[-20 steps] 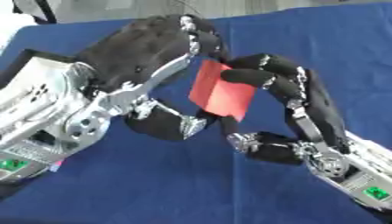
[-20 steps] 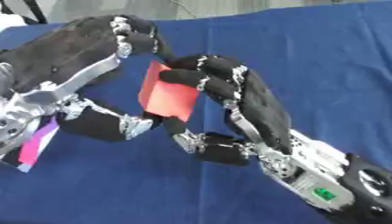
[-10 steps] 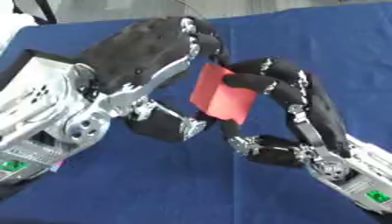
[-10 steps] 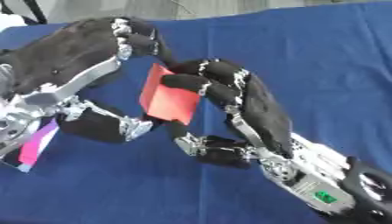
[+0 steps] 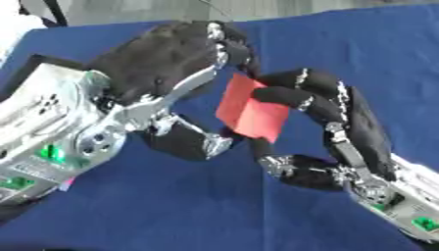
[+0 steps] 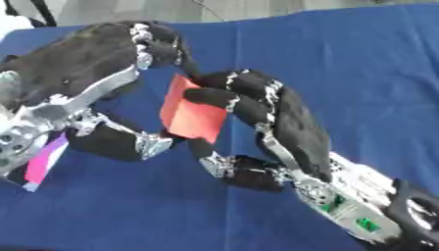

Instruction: Pick up the objects with one hand, pass them to the other hand, and then place them into the box on the other side of the table.

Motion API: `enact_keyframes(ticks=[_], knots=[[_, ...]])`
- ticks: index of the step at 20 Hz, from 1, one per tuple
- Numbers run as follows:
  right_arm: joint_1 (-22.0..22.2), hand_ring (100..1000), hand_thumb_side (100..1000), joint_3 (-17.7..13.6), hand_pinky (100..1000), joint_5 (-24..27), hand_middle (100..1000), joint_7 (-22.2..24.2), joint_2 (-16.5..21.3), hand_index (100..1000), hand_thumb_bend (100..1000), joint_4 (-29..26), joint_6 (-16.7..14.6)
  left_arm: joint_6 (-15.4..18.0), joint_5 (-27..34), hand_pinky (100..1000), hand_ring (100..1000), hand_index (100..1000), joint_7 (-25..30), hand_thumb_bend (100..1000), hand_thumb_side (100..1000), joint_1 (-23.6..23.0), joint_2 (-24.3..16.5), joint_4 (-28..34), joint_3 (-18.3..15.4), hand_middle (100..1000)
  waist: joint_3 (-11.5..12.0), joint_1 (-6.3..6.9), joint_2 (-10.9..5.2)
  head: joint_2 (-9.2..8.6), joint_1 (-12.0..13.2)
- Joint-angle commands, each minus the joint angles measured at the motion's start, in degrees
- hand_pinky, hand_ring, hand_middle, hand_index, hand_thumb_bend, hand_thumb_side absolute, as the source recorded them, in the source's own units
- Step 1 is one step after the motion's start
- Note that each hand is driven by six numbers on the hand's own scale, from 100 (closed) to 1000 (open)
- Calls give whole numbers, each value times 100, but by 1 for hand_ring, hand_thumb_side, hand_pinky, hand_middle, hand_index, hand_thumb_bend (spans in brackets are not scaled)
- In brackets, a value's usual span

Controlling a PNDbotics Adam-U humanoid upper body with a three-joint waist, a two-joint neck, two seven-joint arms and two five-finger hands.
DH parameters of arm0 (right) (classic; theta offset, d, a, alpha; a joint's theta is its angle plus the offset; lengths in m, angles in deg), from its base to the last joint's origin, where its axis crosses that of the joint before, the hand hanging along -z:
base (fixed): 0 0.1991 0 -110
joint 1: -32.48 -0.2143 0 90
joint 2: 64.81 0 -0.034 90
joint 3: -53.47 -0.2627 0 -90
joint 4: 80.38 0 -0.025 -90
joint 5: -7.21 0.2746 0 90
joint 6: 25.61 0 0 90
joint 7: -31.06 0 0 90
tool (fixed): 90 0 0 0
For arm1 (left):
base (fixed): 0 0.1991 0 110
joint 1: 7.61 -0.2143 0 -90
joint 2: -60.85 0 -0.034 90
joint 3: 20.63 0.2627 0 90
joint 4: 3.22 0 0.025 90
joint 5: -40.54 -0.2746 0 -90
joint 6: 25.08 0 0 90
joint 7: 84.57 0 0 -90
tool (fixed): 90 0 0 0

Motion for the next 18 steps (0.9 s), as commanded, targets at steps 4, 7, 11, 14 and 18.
enact_keyframes(ticks=[4, 7, 11, 14, 18], knots=[[72, 442, 100, 152, 601, -53, 414, 74, 137, 668, 100, -27, -21, 10, -37, 888, 835, 722, -169, 187, 100, 94, -355, -19, -278, 654, 5, -24, -118, -28, -23], [74, 445, 100, 145, 601, -36, 417, 67, 140, 668, 100, -27, -14, -12, -34, 884, 830, 684, -213, 122, 100, 60, -387, -19, -282, 640, 1, -23, -116, -34, -28], [86, 462, 100, 128, 613, -31, 437, 31, 143, 671, 100, -27, 12, -49, -19, 876, 817, 558, -305, 100, 113, -12, -445, -19, -290, 599, -3, -27, -120, -60, -45], [84, 463, 100, 128, 615, -61, 438, 6, 137, 671, 100, -27, 28, -57, 27, 875, 809, 529, -383, 100, 134, -50, -458, -19, -285, 589, -1, -33, -114, -74, -50], [86, 463, 100, 140, 618, -89, 437, 21, 127, 670, 100, -27, 27, -42, 129, 874, 802, 517, -442, 100, 158, -50, -441, -19, -266, 577, -8, -34, -102, -60, -65]])
